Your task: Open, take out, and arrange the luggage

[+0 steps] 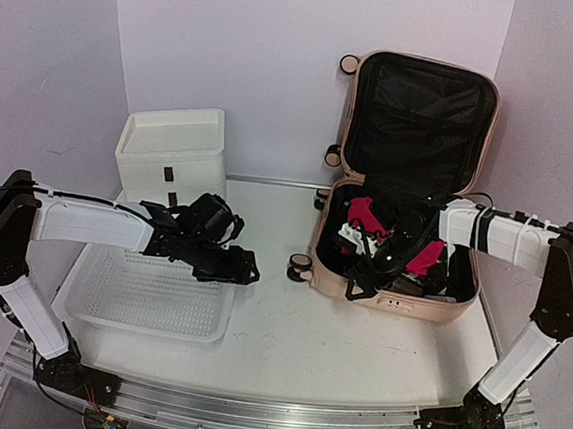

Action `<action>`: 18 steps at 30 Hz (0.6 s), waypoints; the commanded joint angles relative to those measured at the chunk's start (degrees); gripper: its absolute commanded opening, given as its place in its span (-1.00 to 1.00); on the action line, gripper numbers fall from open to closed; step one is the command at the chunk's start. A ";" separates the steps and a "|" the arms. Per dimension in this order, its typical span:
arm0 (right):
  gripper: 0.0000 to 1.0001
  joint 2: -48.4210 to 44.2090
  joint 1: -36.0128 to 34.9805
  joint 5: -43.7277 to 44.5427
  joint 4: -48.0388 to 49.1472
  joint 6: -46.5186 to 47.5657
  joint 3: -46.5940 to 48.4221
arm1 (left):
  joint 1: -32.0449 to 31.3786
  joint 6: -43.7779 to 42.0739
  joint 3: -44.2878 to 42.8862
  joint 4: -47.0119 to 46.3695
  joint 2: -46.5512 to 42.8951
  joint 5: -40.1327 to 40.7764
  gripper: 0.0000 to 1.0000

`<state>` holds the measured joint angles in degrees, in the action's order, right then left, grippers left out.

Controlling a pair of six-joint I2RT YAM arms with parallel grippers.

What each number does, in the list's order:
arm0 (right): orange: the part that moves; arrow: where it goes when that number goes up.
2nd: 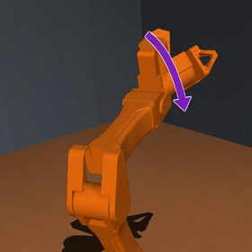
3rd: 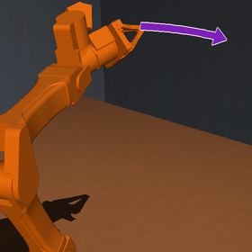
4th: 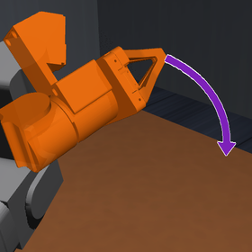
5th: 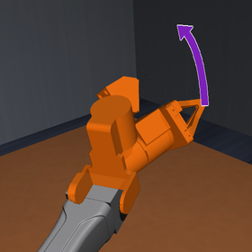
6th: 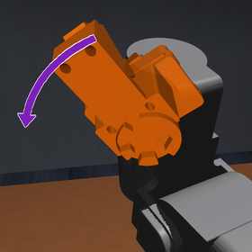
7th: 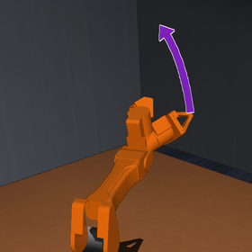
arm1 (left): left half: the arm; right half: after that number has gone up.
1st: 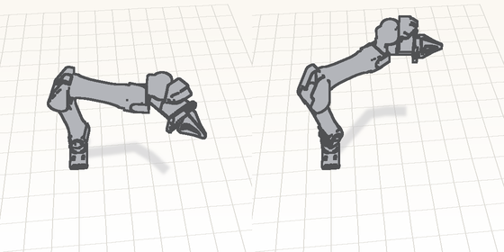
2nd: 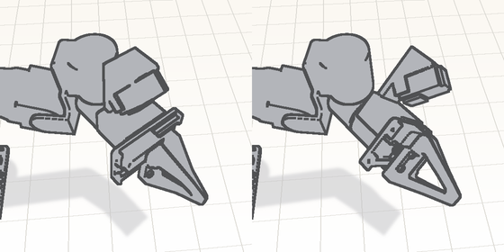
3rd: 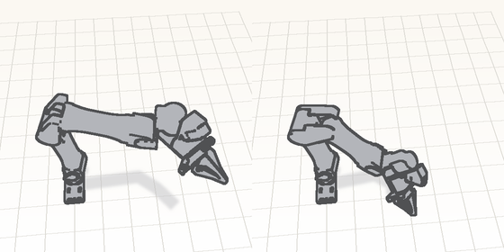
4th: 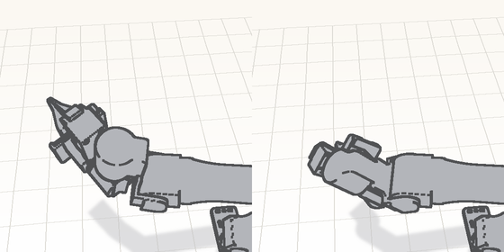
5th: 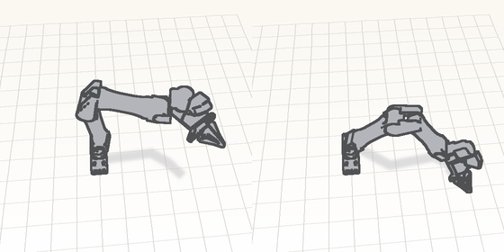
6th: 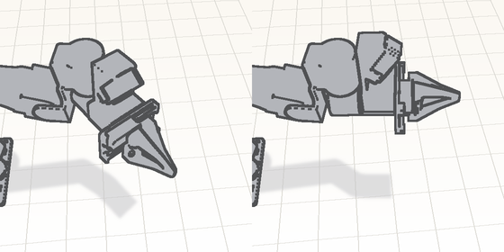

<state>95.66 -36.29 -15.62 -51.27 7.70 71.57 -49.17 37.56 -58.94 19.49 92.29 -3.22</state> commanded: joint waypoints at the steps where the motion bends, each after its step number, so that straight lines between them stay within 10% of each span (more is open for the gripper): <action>1: 0.26 -4.88 -0.63 -1.98 -7.93 -2.11 -5.93 | -0.33 1.30 -4.24 -7.91 3.86 -7.91 0.61; 18: 0.57 -12.05 -0.67 16.27 -5.88 -16.31 -1.16 | -5.59 -5.66 -11.72 -13.58 9.23 -18.21 0.75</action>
<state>85.80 -36.69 -5.96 -56.55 -4.51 65.06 -55.07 35.92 -67.66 10.87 103.39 -16.08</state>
